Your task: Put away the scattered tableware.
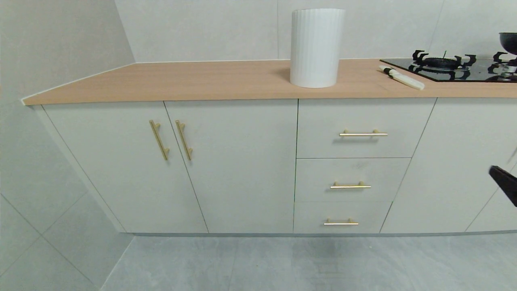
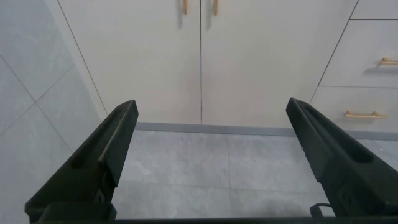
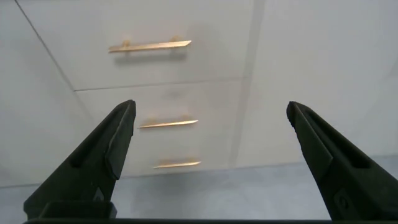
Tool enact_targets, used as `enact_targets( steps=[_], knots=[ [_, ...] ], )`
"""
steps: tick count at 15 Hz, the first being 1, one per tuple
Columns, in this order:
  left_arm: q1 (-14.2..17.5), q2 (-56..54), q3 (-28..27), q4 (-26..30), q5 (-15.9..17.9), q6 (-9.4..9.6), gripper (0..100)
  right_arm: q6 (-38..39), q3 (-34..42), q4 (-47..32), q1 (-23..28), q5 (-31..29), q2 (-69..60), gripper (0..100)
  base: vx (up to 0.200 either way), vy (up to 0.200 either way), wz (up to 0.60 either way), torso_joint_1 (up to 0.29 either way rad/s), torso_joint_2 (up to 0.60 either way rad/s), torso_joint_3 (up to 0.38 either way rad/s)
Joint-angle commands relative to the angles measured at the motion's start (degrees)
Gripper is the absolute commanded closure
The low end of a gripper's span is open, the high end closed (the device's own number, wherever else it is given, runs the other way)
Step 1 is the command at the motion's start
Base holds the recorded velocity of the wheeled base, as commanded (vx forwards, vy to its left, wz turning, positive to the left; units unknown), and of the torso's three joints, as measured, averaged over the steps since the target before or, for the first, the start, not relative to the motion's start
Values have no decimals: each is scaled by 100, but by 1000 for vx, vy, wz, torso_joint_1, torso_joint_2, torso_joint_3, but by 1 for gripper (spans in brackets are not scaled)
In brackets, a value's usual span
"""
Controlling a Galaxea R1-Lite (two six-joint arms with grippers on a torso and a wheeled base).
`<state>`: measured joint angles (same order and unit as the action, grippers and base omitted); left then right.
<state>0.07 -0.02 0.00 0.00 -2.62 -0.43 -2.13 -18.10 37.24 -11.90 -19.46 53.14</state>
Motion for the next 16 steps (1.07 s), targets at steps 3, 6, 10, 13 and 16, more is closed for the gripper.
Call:
enact_targets(
  steps=[3, 6, 10, 13, 16],
  knots=[
    [1, 2, 0, 0, -2, -1, 0, -419, 149, -2582, 680, 47, -3477, 0, 0, 0, 0, 0, 0, 0],
    [1, 2, 0, 0, -2, -1, 0, -463, 35, -3663, 1172, 197, -4611, 0, 0, 0, 0, 0, 0, 0],
    [1, 2, 0, 0, -2, -1, 0, -463, 158, -4172, 1146, 750, -5270, 0, 0, 0, 0, 0, 0, 0],
    [1, 2, 0, 0, -2, -1, 0, -226, 527, -4172, 1155, 1313, -5314, 0, 0, 0, 0, 0, 0, 0],
    [1, 2, 0, 0, -2, -1, 0, 73, 1072, -4137, 1155, 1910, -5314, 0, 0, 0, 0, 0, 0, 0]
  ],
)
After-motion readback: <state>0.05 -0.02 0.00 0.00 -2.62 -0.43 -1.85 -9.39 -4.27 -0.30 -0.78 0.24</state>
